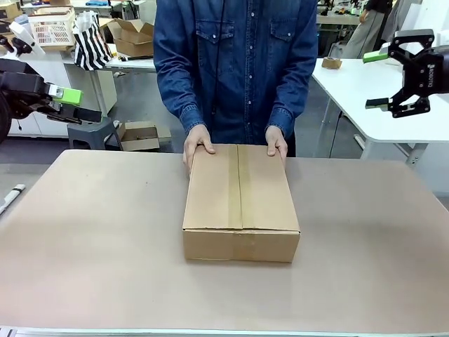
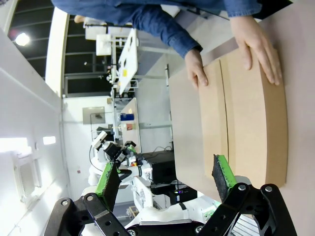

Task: Pack the gift set into the box.
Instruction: Press and hold the closed box until the human finishes sealing it.

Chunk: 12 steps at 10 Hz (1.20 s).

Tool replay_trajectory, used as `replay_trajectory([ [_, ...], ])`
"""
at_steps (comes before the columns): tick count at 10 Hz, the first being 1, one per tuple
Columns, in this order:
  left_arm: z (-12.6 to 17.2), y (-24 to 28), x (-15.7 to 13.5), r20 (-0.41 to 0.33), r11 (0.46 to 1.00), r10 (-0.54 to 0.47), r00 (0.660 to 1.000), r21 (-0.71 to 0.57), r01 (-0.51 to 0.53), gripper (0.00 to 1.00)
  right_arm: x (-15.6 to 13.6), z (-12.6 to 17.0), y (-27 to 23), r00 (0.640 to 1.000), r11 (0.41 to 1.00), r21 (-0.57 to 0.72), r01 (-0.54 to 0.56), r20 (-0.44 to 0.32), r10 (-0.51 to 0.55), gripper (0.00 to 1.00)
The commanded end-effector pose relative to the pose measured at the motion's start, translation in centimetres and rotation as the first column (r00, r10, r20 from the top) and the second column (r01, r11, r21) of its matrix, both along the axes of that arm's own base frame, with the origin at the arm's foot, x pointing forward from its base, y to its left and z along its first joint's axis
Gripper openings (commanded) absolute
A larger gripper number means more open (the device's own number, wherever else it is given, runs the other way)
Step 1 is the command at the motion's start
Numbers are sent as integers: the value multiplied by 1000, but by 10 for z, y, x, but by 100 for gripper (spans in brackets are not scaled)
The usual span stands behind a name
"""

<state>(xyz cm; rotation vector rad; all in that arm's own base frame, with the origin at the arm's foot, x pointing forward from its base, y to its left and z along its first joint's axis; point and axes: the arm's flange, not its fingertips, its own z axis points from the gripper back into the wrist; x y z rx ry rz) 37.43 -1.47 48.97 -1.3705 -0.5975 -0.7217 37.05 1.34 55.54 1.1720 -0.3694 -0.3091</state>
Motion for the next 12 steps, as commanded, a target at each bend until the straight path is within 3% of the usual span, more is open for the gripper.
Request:
replay_trajectory([
  [1,1,-1,-4,-10,1000,4,1000,-3,-4,100,0,5,1,1000,1000,-1,2,-13,-2,100],
  [11,0,0,0,0,1000,0,1000,0,0,100,0,5,1,1000,1000,-1,2,-13,-2,100],
  [12,3,-24,1,247,990,39,968,120,-70,100,0,0,0,1000,1000,0,0,0,0,100],
])
